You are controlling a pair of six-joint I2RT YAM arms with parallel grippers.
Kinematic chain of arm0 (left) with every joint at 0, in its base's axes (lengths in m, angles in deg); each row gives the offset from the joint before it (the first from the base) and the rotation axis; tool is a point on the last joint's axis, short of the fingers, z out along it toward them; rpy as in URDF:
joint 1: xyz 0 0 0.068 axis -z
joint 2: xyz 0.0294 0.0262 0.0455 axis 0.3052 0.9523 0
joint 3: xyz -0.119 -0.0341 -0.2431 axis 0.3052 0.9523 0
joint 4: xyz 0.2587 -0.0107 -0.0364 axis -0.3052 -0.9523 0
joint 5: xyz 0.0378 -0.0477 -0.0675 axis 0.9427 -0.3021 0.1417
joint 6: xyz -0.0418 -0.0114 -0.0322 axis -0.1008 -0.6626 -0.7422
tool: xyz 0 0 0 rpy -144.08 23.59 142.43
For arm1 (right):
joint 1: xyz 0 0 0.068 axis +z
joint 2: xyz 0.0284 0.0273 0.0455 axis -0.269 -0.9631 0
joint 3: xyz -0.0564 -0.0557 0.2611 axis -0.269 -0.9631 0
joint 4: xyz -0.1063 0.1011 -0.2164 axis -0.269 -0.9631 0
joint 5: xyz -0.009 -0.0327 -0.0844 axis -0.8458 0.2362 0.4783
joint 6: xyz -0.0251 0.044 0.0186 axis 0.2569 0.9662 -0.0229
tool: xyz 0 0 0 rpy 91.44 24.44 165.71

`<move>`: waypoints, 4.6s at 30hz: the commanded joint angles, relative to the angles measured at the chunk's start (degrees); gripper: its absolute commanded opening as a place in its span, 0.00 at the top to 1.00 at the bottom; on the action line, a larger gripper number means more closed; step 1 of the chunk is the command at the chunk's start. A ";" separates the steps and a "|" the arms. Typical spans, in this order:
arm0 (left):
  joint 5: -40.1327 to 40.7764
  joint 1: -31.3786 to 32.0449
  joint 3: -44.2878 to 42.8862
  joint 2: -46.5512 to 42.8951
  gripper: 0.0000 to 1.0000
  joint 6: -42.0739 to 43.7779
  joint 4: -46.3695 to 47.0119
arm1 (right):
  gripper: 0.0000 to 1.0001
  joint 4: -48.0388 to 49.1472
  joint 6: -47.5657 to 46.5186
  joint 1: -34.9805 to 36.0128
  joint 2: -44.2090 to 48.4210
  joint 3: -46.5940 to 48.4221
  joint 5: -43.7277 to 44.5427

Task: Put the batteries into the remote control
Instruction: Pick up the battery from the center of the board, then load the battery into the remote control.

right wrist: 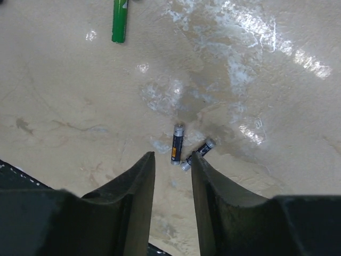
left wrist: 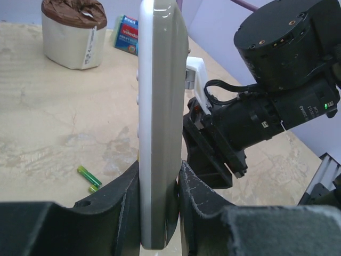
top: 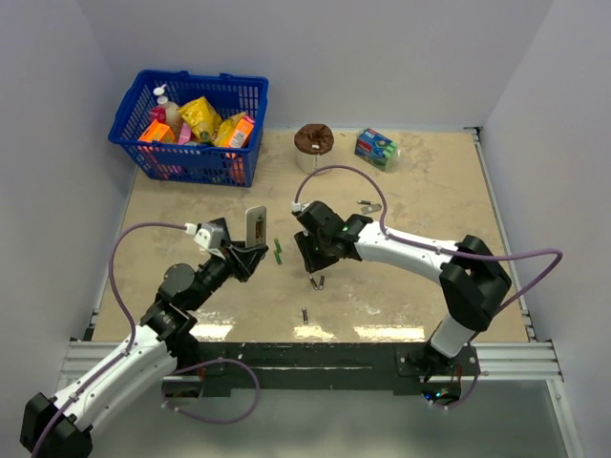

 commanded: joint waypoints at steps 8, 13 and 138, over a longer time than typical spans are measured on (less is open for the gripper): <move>-2.23 -0.33 -0.19 0.38 1.00 -2.43 4.13 | 0.76 -7.09 0.64 3.29 -7.83 8.03 4.74; -2.23 -0.25 -0.01 0.03 1.00 -2.61 3.87 | 0.76 -8.49 0.29 3.73 -10.64 10.05 5.97; 0.93 -0.25 -9.85 7.33 1.00 -12.27 15.91 | 0.97 48.81 -12.28 11.20 11.24 -10.33 22.05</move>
